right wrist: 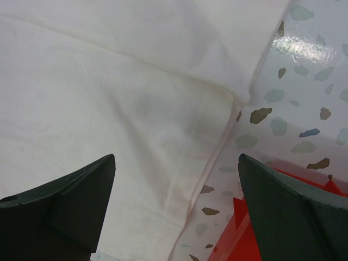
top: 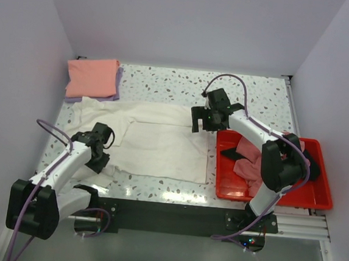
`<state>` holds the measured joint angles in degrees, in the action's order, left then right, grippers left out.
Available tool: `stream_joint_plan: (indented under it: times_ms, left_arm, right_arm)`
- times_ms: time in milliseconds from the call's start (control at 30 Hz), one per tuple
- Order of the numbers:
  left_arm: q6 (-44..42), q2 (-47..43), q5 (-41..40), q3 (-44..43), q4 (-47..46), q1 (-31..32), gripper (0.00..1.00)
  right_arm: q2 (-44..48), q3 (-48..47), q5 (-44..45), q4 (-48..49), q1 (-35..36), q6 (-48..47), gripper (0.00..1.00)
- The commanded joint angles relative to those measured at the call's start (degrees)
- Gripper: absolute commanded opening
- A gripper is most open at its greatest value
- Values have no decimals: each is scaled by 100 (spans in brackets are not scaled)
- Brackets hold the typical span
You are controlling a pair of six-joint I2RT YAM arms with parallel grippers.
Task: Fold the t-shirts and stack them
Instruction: Fold the tshirt
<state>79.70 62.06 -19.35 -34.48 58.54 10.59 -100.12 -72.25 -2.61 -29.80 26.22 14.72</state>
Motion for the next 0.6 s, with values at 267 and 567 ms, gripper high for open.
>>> stream_joint_plan:
  times_ms: [267, 567]
  left_arm:
    - [-227, -151, 19, 231, -572, 31, 28]
    - [-245, -317, -85, 73, -371, 22, 0]
  right_arm:
    - [256, 0, 77, -307, -73, -83, 99]
    - [527, 193, -151, -333, -55, -92, 99]
